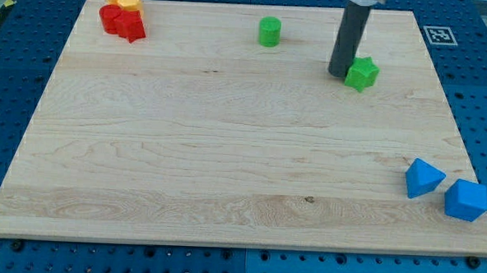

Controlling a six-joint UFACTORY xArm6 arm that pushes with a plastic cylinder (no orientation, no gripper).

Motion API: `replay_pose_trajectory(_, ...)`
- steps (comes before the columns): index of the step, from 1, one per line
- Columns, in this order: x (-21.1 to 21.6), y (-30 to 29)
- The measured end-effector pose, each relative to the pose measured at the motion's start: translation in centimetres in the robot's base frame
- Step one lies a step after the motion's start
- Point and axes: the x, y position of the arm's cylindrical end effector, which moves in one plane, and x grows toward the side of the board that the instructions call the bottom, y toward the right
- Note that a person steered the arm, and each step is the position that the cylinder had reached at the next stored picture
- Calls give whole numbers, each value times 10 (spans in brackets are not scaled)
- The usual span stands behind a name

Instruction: Move your arm to the green circle

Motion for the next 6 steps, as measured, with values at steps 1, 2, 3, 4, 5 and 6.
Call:
replay_pose_trajectory(1,15,24)
replay_pose_trajectory(2,25,52)
replay_pose_trajectory(3,28,84)
replay_pose_trajectory(4,36,68)
replay_pose_trajectory(5,38,-12)
replay_pose_trajectory(6,35,-89)
